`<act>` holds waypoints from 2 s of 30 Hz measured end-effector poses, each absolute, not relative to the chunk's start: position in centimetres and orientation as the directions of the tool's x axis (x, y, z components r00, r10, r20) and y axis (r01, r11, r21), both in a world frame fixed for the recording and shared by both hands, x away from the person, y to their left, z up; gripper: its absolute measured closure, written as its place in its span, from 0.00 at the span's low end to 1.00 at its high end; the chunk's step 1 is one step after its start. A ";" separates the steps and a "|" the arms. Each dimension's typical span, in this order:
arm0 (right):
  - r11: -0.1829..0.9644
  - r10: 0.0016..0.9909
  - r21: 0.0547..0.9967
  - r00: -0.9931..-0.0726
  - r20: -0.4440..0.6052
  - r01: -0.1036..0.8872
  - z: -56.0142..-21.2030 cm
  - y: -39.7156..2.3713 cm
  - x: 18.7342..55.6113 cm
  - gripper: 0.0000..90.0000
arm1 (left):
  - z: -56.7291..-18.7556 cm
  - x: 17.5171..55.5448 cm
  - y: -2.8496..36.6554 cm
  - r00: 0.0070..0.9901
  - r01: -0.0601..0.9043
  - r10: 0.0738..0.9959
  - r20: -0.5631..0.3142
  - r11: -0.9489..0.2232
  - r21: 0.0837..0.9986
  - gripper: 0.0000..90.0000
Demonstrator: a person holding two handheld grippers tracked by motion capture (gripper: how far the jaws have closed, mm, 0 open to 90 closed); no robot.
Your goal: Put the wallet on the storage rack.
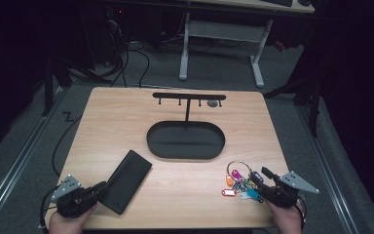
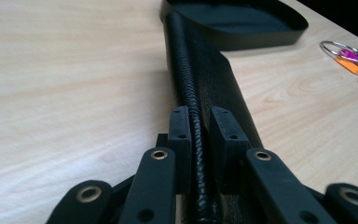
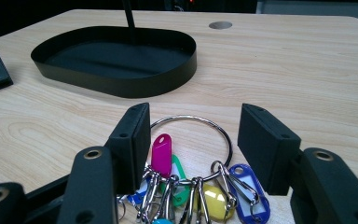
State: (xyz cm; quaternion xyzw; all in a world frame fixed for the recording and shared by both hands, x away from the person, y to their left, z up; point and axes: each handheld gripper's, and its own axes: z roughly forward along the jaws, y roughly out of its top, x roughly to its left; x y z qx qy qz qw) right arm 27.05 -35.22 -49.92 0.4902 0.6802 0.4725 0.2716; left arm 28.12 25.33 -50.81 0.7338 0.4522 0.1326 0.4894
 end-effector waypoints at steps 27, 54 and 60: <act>0.054 0.929 0.902 -0.353 0.112 0.427 -50.5 -36.2 26.7 0.50 | -47.9 26.8 22.7 0.574 0.314 0.818 0.028 -0.252 0.915 0.90; 0.091 0.921 0.899 -0.379 0.087 0.429 -50.3 -35.4 26.8 0.49 | -48.0 25.9 20.8 0.636 0.275 0.770 0.052 -0.289 0.917 0.82; 0.092 0.920 0.897 -0.382 0.089 0.431 -50.3 -35.3 26.8 0.49 | -48.0 26.0 21.1 0.632 0.286 0.774 0.038 -0.278 0.917 0.74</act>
